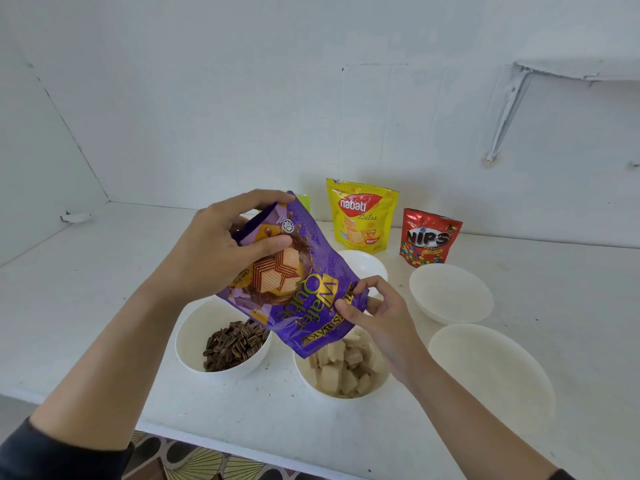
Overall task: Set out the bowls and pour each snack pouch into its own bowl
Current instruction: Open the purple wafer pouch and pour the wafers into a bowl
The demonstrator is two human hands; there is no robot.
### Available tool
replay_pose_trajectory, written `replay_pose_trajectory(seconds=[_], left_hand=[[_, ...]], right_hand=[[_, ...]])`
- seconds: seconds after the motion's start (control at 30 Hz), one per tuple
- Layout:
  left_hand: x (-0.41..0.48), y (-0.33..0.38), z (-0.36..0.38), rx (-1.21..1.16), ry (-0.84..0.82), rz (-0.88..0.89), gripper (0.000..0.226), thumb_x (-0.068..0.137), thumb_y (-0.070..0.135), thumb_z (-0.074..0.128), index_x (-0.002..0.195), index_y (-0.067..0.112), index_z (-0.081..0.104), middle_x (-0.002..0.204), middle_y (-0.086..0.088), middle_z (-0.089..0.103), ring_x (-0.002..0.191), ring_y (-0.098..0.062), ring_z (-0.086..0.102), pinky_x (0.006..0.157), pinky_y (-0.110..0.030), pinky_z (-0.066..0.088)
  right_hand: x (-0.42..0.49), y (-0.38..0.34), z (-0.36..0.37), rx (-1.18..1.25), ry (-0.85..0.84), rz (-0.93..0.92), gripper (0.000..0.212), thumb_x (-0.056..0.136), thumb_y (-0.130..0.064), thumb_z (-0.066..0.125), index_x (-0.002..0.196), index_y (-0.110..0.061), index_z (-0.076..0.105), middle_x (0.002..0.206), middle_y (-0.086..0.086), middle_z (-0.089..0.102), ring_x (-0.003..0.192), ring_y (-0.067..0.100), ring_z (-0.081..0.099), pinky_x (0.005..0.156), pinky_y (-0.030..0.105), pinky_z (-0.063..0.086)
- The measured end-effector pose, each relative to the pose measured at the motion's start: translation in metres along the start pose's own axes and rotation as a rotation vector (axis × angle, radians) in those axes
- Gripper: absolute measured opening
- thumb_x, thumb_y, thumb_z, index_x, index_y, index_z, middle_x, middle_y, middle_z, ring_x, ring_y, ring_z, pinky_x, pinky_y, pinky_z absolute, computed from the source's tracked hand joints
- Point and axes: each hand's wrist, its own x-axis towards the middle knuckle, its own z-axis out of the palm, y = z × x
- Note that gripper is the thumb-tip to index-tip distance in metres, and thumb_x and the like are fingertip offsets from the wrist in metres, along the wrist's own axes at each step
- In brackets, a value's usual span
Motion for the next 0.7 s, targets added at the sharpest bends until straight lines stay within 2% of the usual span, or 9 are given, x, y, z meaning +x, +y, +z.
replay_pose_trajectory(seconds=[0.17, 0.3, 0.37, 0.5, 0.6, 0.7], left_hand=[[0.005, 0.009, -0.01, 0.057, 0.049, 0.081, 0.044, 0.087, 0.03, 0.075, 0.129, 0.039, 0.063, 0.113, 0.017, 0.072, 0.092, -0.011, 0.075, 0.075, -0.025, 0.063], [0.008, 0.012, -0.021, 0.094, -0.081, 0.067, 0.072, 0.08, 0.034, 0.079, 0.144, 0.045, 0.048, 0.126, 0.019, 0.065, 0.107, -0.002, 0.071, 0.083, -0.019, 0.06], [0.006, 0.011, -0.021, 0.1, -0.116, 0.08, 0.081, 0.077, 0.031, 0.083, 0.147, 0.044, 0.044, 0.131, 0.015, 0.064, 0.11, -0.004, 0.07, 0.085, -0.021, 0.06], [0.001, 0.003, -0.011, 0.049, -0.06, 0.099, 0.077, 0.072, 0.024, 0.089, 0.139, 0.039, 0.054, 0.13, 0.006, 0.065, 0.107, -0.013, 0.073, 0.083, -0.034, 0.064], [-0.003, -0.005, 0.002, 0.075, -0.006, 0.099, 0.076, 0.068, 0.025, 0.092, 0.135, 0.039, 0.058, 0.125, 0.009, 0.068, 0.103, -0.008, 0.074, 0.083, -0.032, 0.063], [-0.009, -0.016, 0.011, 0.065, 0.051, 0.106, 0.072, 0.07, 0.025, 0.09, 0.134, 0.038, 0.059, 0.12, 0.014, 0.07, 0.098, -0.004, 0.074, 0.079, -0.027, 0.063]], right_hand=[[0.003, -0.019, 0.004, 0.051, 0.007, -0.058, 0.042, 0.069, -0.02, 0.084, 0.093, -0.01, 0.051, 0.097, 0.017, 0.078, 0.088, 0.027, 0.075, 0.07, 0.035, 0.061], [0.007, -0.027, 0.005, 0.132, 0.012, -0.086, 0.041, 0.068, -0.02, 0.083, 0.094, -0.011, 0.052, 0.098, 0.018, 0.077, 0.088, 0.028, 0.074, 0.077, 0.039, 0.062], [0.008, -0.026, 0.004, 0.143, 0.015, -0.092, 0.039, 0.069, -0.018, 0.083, 0.094, -0.012, 0.053, 0.098, 0.018, 0.078, 0.087, 0.028, 0.074, 0.077, 0.039, 0.062], [0.006, -0.013, 0.003, 0.139, 0.03, -0.059, 0.04, 0.07, -0.017, 0.083, 0.096, -0.013, 0.053, 0.101, 0.017, 0.077, 0.09, 0.027, 0.073, 0.076, 0.035, 0.06], [0.003, -0.007, 0.0, 0.151, 0.074, -0.005, 0.055, 0.065, -0.021, 0.087, 0.107, -0.018, 0.051, 0.11, 0.016, 0.069, 0.094, 0.026, 0.073, 0.077, 0.038, 0.06], [0.003, -0.007, 0.0, 0.022, 0.171, -0.007, 0.077, 0.059, -0.029, 0.093, 0.119, -0.035, 0.045, 0.121, 0.004, 0.052, 0.102, 0.018, 0.069, 0.075, 0.031, 0.059]])
